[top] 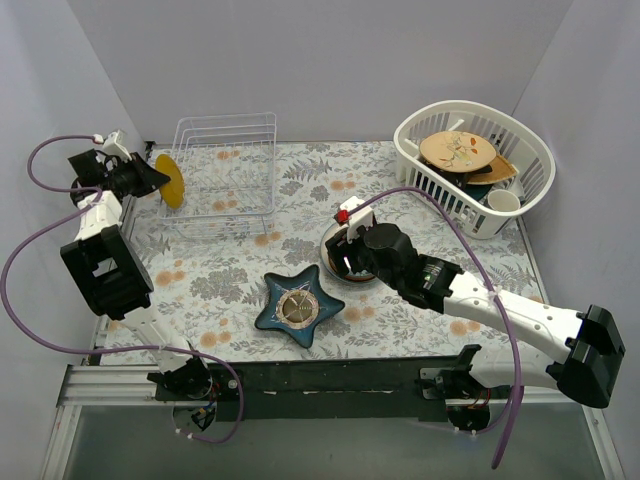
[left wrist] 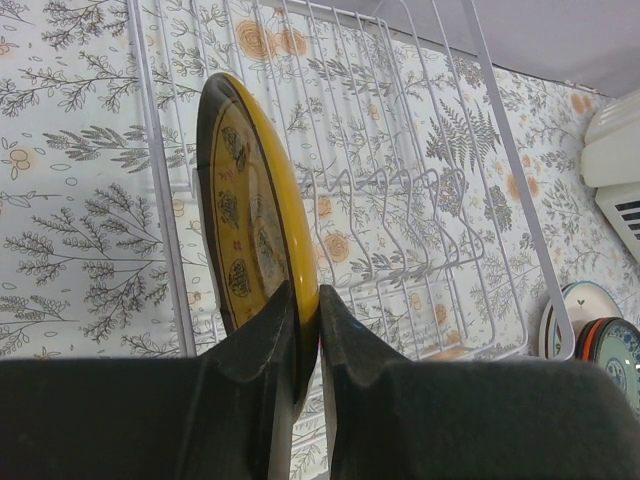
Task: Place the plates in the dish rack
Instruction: Insert the plate into the dish rack.
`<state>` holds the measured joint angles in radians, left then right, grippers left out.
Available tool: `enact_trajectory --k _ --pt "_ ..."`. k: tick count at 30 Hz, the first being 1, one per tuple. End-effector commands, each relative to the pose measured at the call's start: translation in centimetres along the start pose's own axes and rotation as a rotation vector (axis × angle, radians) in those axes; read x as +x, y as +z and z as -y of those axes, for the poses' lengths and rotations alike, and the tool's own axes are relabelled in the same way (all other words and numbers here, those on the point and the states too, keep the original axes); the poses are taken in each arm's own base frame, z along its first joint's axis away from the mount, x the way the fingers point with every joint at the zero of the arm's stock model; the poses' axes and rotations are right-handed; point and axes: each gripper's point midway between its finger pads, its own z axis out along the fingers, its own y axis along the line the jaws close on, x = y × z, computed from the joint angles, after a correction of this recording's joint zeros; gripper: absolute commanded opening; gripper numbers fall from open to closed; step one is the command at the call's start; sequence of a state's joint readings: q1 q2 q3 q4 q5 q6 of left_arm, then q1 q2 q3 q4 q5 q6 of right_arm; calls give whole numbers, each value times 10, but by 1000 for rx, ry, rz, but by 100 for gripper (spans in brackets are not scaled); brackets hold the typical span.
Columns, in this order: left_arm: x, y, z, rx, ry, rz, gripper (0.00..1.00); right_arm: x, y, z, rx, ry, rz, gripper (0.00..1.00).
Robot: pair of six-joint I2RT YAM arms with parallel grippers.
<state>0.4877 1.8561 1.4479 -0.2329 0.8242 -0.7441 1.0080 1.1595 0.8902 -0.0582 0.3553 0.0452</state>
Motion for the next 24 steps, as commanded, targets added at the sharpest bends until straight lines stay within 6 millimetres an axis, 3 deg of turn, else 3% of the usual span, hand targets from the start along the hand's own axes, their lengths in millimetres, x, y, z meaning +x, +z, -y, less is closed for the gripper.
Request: enact_trajectory --k 1,8,14,24 --pt "6 2 7 6 -10 -13 0 -23 -1 -1 -11 16 50 75" --pt "23 10 10 34 -39 -30 0 -22 -1 -1 -11 17 47 75" --pt "10 10 20 78 -44 -5 0 -21 0 -1 -11 18 44 75" --pt "9 8 20 63 -54 -2 0 -19 0 -2 -17 20 39 75"
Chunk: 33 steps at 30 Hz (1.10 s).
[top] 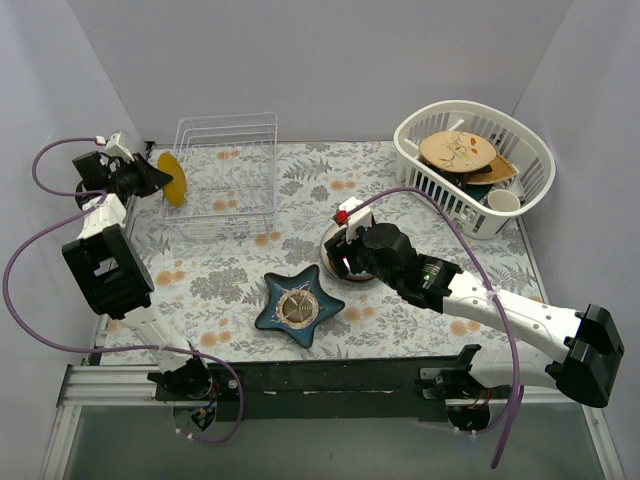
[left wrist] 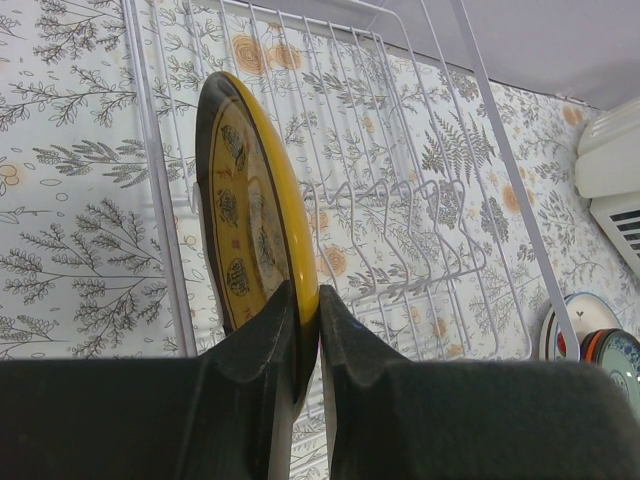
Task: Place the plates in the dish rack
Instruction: Insert the plate into the dish rack.
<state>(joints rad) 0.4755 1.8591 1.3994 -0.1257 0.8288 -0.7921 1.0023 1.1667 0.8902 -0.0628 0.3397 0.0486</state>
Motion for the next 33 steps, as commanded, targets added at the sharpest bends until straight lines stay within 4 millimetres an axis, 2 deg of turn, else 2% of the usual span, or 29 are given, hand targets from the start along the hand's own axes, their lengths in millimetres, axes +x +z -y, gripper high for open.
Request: enact_trajectory --k 1,5,6,15,25,33 --pt "4 -1 21 45 -46 -26 0 -22 -1 -1 -4 16 49 75" --pt "-10 -4 25 43 -38 -6 0 -22 -2 -1 -7 18 50 76" --pt "-9 -3 24 45 -45 -11 0 -21 -2 -1 -7 18 47 76" --pt "27 8 -9 -49 -111 -75 2 -23 -4 1 0 15 52 76" --pt "48 9 -16 -39 -127 -116 8 -28 -1 -3 -17 16 57 76" --pt "67 5 -35 -61 -181 -132 10 -32 -3 -2 -13 4 59 76"
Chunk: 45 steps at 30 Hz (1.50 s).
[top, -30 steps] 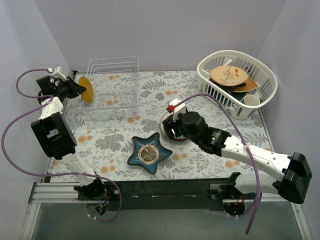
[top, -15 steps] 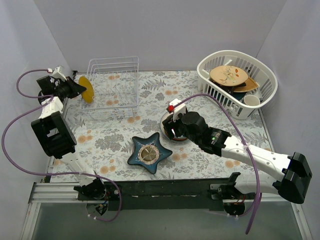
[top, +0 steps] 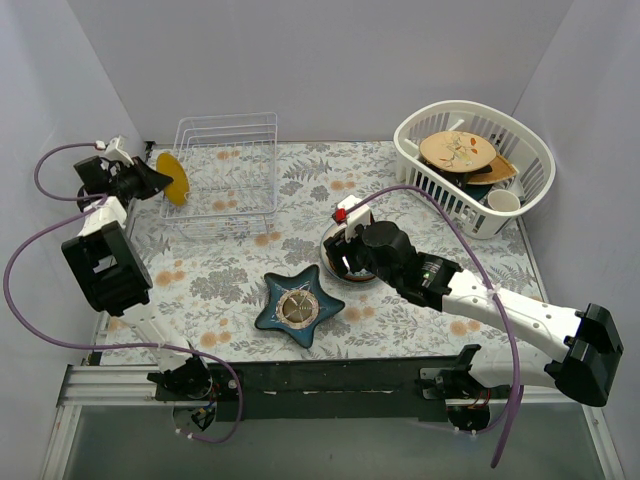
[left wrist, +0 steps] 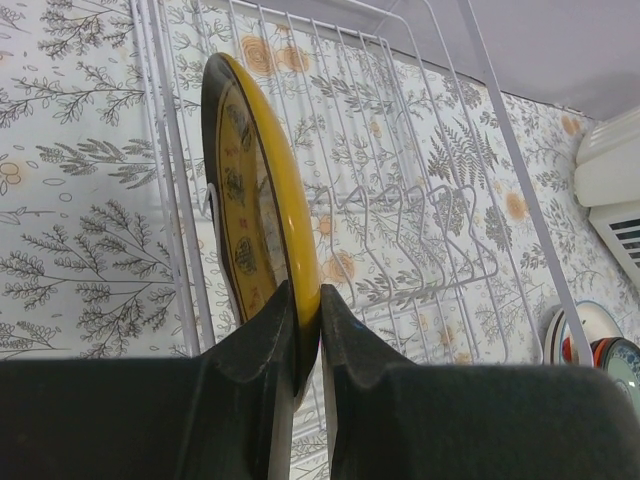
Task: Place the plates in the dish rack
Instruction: Insert the plate into the dish rack.
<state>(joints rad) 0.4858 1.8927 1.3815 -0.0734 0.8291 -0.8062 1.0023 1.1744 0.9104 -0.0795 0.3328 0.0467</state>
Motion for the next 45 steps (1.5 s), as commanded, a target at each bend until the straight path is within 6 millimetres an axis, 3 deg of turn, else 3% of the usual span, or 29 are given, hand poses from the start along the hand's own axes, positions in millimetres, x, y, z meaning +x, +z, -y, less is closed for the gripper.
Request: enact_trajectory --k 1,9,16,22,24,33,45 --pt "60 -1 -23 -56 -168 -137 11 -29 -4 0 -8 7 65 76" --pt "62 -5 -34 -100 -186 -129 20 -32 -3 -1 -13 6 67 75" --pt "56 -10 -35 -120 -185 -111 23 -33 -2 -3 -22 6 67 76" --pt "34 -23 -35 -197 -142 -62 38 -34 -3 -5 -32 8 73 76" --pt "24 -30 -37 -253 -121 -35 48 -34 -3 -6 -38 10 74 76" --pt "1 -56 -41 -412 -81 41 56 -33 -5 -7 -44 14 78 76" --pt "-39 -64 26 -213 -80 135 56 -29 -7 -5 -37 30 81 76"
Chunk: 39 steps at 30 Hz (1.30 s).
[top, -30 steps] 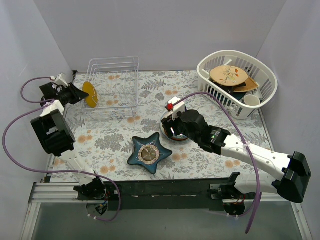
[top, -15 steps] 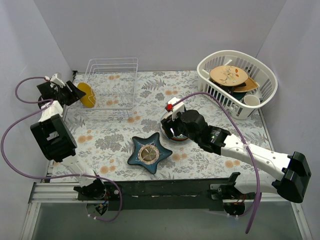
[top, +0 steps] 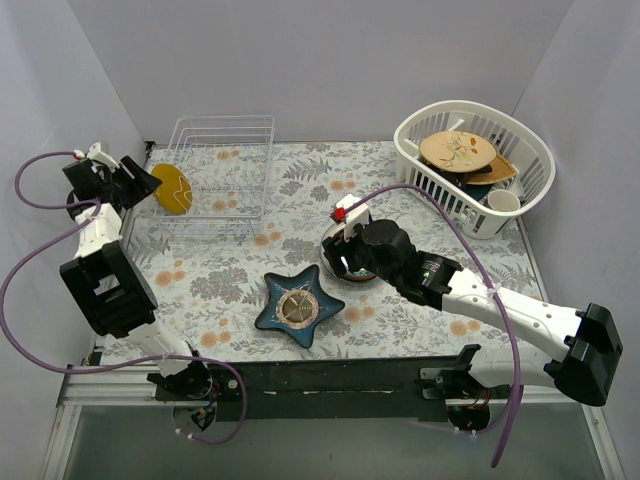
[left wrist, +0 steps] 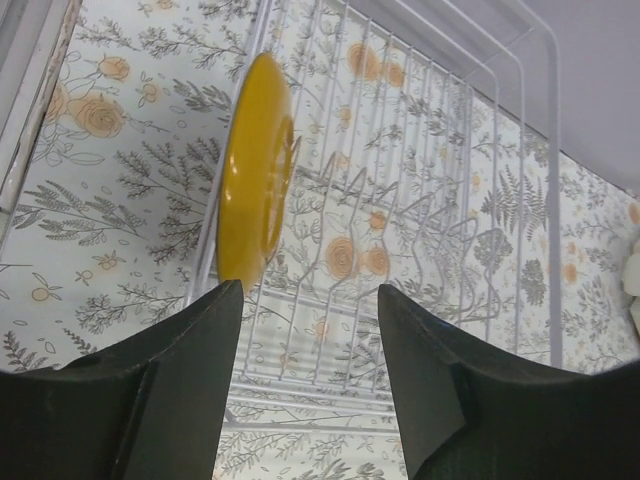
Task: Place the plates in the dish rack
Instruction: Insert the plate into the dish rack, then pick up the plate at the center of the board.
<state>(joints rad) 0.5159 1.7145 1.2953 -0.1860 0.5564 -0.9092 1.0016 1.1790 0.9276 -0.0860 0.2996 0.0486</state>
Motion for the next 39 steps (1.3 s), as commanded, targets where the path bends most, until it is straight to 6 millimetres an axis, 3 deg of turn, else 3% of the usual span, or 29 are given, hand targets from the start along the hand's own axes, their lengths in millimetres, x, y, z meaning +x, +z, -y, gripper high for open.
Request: enact_trajectory --k 1,6,8,12,13,15,18,20,21,28,31,39 --pt "-26 -27 46 100 39 72 56 -23 -7 2 3 25 76 76" --pt "-28 -33 83 128 101 84 56 -20 -11 8 34 24 69 76" --pt "-17 -29 102 130 130 66 56 -19 -12 9 37 28 70 76" --pt "14 -18 133 163 172 16 56 -17 -14 10 41 38 68 76" --pt "30 -13 149 186 192 -11 56 -17 -15 10 41 42 71 76" --pt "42 -2 155 159 212 -25 56 -15 -16 11 46 50 67 76" --pt "72 15 179 174 262 -77 55 -12 -19 13 55 59 66 76" --pt "77 22 176 132 280 -78 55 -12 -22 14 60 66 71 76" --pt "91 28 184 135 300 -100 55 -10 -23 15 64 67 67 76" --pt "120 46 178 -13 440 -124 54 -8 -24 15 63 77 64 76" --pt "132 49 171 -78 493 -134 55 -7 -24 15 60 80 64 76" --pt "169 53 182 -69 548 -198 54 -7 -25 13 52 88 65 76"
